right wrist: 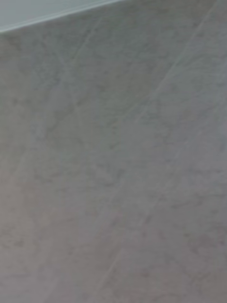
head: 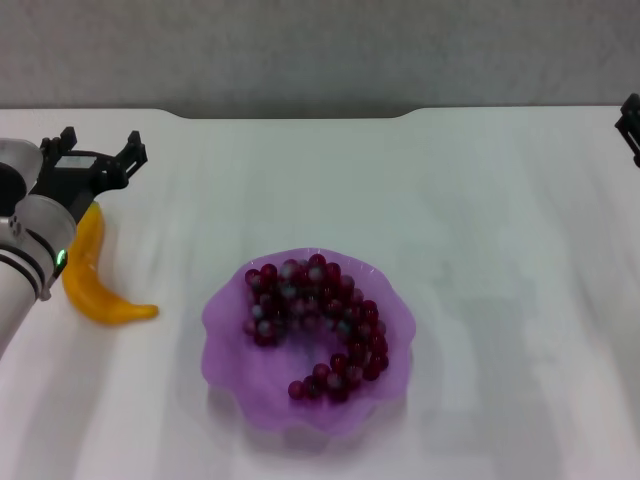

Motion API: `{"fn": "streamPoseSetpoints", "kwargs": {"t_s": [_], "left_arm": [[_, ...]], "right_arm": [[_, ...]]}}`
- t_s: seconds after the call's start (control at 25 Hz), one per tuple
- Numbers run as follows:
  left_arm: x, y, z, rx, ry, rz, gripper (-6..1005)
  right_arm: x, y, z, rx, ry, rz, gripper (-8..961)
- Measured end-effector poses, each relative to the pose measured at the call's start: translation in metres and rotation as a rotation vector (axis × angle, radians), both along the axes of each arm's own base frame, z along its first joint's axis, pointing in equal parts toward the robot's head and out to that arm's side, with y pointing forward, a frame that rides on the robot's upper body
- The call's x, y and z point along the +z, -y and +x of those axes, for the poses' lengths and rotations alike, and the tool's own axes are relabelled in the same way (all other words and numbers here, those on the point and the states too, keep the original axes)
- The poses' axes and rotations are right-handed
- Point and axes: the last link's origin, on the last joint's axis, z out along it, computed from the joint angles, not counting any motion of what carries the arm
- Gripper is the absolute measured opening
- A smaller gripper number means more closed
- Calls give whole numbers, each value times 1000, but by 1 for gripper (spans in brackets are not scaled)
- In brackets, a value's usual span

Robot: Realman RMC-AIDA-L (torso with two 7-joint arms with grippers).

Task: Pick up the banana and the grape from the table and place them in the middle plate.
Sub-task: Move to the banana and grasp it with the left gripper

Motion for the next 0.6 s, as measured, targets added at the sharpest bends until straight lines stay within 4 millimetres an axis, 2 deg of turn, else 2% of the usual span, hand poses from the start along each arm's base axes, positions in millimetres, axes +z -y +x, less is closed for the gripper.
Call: {"fn": "streamPoseSetpoints", "kwargs": {"t_s": [0.28,0.6], "left_arm": [[-1,-10,0,68,-5,-42,821],[8,-25,-16,288,-40,-111,819]], "right_arm": [[-3,-2,-2,5,15,-17,892],[-8,-2,-2,8,31,-38,892]]}}
